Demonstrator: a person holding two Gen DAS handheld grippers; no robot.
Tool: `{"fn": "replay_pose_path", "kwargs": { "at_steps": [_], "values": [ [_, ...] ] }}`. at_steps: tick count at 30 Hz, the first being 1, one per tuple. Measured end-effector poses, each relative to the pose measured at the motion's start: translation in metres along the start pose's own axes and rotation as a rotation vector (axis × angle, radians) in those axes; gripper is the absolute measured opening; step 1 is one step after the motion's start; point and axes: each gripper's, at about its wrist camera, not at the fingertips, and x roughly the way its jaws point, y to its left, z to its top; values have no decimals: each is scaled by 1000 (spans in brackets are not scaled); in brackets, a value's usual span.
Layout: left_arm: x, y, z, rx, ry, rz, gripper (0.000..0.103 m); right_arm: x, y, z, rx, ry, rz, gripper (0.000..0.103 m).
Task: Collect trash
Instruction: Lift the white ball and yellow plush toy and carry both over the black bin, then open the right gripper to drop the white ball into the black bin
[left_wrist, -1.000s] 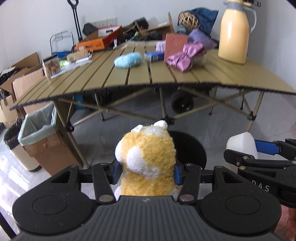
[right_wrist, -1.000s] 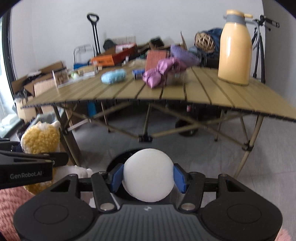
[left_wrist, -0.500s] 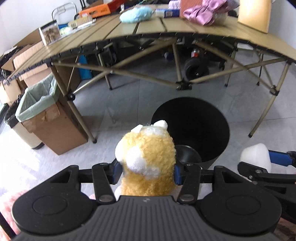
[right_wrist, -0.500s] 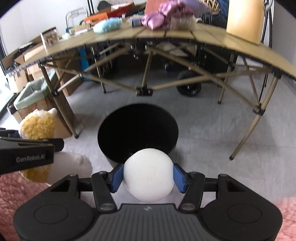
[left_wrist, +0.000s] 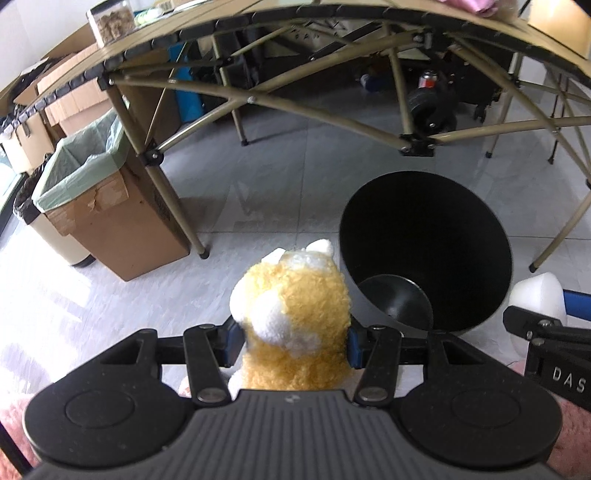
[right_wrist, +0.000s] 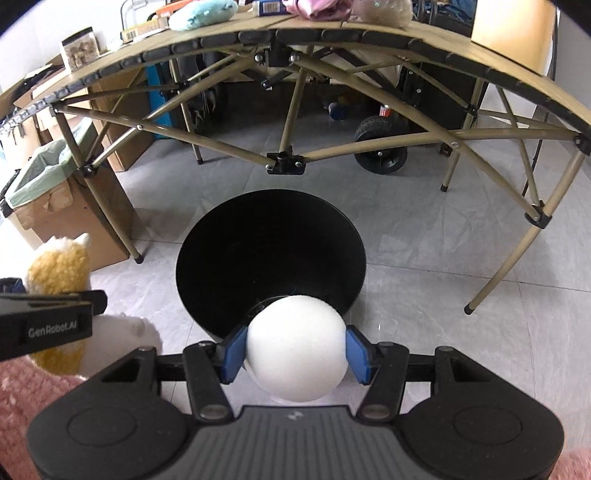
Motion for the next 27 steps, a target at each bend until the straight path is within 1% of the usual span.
{"fn": "replay_pose_path", "kwargs": {
  "at_steps": [16, 23, 27],
  "values": [
    [35, 12, 28, -67, 45, 47, 53, 55, 9, 43, 7, 48, 6, 55],
    [44, 17, 37, -97, 56, 65, 53, 82, 13, 56, 16, 85, 8, 56],
    [47, 19, 41, -108, 56, 77, 53, 96, 10, 63, 42, 110, 5, 56]
  ]
}}
